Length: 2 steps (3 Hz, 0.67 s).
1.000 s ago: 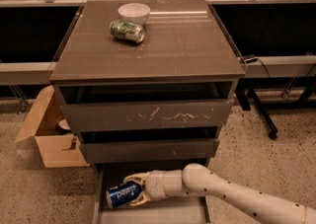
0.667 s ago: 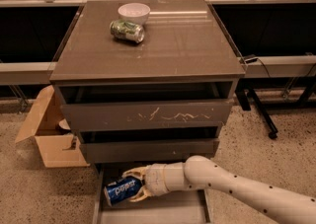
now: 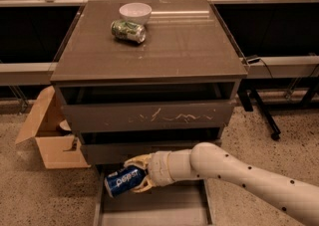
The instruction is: Pick pepsi can from bottom drawer and place on counter
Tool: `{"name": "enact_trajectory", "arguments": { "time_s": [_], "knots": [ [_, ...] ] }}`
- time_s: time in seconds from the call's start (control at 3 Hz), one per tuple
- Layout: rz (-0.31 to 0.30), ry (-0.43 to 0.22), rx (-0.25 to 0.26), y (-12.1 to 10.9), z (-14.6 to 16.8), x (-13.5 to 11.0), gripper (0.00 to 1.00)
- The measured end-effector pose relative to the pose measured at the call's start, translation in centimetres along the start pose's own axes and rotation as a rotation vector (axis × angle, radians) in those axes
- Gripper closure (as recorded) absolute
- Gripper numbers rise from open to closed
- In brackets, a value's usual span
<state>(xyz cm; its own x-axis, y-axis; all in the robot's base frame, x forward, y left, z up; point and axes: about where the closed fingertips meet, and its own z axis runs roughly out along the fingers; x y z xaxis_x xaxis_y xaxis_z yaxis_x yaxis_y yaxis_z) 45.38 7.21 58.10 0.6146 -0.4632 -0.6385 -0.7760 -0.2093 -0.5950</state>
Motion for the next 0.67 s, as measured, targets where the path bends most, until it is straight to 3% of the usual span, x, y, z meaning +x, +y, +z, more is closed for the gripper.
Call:
{"name": "enact_trajectory", "arguments": {
  "time_s": [0.33, 0.67],
  "knots": [
    [-0.025, 0.012, 0.033, -1.7, -1.0, -0.6, 1.00],
    [-0.071, 0.037, 0.088, -6.3, -5.2, -3.1, 1.00]
  ]
}}
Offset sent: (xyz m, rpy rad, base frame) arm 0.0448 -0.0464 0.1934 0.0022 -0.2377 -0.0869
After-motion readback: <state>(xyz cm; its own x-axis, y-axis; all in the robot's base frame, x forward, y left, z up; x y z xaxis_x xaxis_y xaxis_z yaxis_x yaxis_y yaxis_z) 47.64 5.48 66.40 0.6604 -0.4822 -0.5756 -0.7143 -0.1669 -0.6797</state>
